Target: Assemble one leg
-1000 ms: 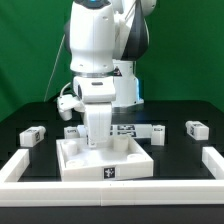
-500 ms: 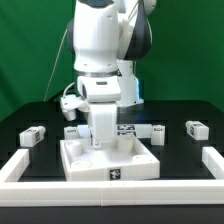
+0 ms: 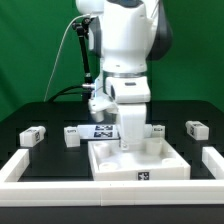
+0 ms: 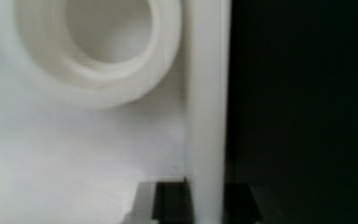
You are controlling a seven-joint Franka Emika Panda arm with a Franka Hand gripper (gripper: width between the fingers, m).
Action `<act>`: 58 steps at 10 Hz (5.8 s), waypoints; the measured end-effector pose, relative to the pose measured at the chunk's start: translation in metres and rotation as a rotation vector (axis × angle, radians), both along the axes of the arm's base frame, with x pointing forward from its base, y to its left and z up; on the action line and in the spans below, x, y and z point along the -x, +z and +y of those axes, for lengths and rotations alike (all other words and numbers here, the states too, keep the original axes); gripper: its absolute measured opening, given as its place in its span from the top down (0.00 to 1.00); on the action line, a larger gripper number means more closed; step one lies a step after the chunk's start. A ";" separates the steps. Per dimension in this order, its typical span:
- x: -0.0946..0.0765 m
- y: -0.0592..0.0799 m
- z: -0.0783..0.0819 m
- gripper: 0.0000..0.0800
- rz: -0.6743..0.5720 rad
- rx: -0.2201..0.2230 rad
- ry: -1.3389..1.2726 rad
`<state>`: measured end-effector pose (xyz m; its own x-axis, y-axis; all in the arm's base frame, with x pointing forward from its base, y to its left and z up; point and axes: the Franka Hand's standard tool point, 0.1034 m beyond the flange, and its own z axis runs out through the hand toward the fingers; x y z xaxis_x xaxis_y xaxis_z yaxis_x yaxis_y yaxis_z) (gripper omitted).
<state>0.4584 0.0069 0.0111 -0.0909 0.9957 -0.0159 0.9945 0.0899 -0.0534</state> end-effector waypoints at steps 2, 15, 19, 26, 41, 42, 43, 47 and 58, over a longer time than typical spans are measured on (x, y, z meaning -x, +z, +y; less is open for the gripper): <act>-0.011 0.000 0.017 0.92 -0.015 -0.001 -0.040; -0.031 0.002 0.059 0.31 -0.045 -0.011 -0.092; -0.031 0.003 0.059 0.19 -0.045 -0.010 -0.093; 0.001 0.074 0.087 0.19 -0.102 0.032 -0.263; 0.045 0.058 0.145 0.19 -0.064 0.032 -1.406; 0.052 0.056 0.147 0.19 -0.042 0.075 -1.403; 0.061 0.055 0.150 0.19 0.005 0.159 -1.407; 0.060 0.052 0.153 0.19 0.196 0.486 -1.380; 0.075 0.025 0.163 0.19 0.463 0.854 -1.356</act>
Offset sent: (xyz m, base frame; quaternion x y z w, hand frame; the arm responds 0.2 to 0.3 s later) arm 0.0232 0.0306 -0.0040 0.0006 -0.0009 0.0486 0.9988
